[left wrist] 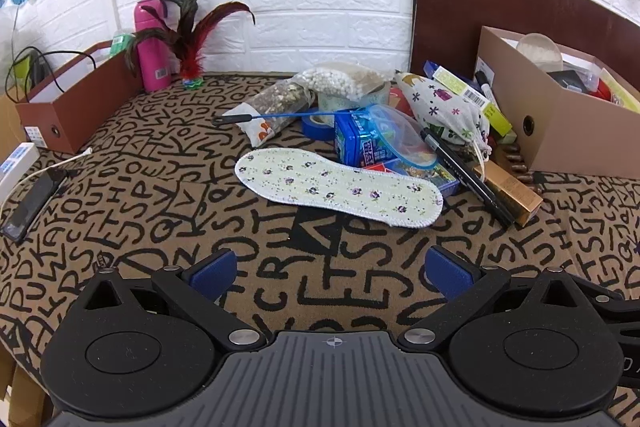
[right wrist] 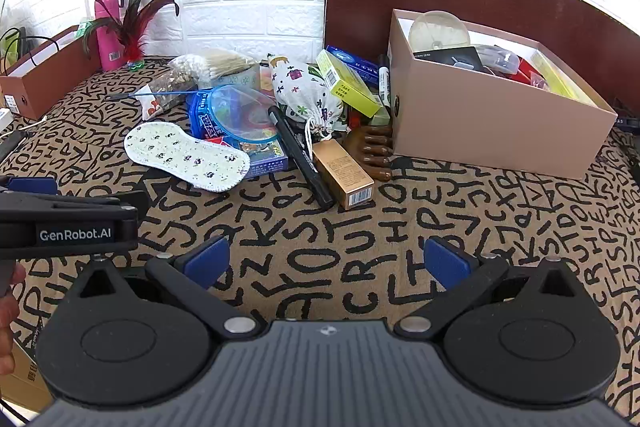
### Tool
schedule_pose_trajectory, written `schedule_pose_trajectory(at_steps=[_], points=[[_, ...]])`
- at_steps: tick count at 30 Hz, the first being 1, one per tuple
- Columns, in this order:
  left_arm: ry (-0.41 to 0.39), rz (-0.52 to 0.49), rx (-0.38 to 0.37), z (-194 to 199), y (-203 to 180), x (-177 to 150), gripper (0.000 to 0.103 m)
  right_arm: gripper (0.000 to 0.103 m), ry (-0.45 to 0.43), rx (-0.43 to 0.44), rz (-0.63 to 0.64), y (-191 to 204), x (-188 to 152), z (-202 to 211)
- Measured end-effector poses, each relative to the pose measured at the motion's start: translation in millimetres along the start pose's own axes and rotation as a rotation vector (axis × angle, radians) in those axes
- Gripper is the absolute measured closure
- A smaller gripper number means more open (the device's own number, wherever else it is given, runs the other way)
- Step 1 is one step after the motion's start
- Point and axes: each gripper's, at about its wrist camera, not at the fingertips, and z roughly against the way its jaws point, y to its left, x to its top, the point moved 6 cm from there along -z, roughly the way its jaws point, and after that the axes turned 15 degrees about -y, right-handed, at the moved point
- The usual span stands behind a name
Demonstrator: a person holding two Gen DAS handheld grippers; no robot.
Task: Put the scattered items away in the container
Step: 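Move both grippers toward the white floral insole on the table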
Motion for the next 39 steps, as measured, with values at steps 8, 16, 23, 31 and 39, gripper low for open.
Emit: schedule_pose_trajectory(at_steps=[8,16,23,31,39], points=[[0.001,-0.001,0.004,0.1,-0.2,1.4,0.000,0.000,0.005,0.011,0.005,1.9,1.6,-1.6],[0.001,-0.001,0.006,-2.3,-0.1,2.3,0.000,0.000,0.013,0.014,0.007,3.9,-0.1,-3.6],[0.014,0.000,0.014,-13.7,13.0,6.4,0.000,0.000,0.026,0.021,0.019,11.4,3.7,-10.4],[-0.017,-0.021,0.034,-25.7,40.9,24.8,0.000,0.000,0.000,0.052,0.068,34.9,23.3,-21.5],[0.024,-0.004,0.020,-64.9,63.8,22.6,0.000,0.000,0.054,0.097,0.089,57.0,17.8,-50.3]])
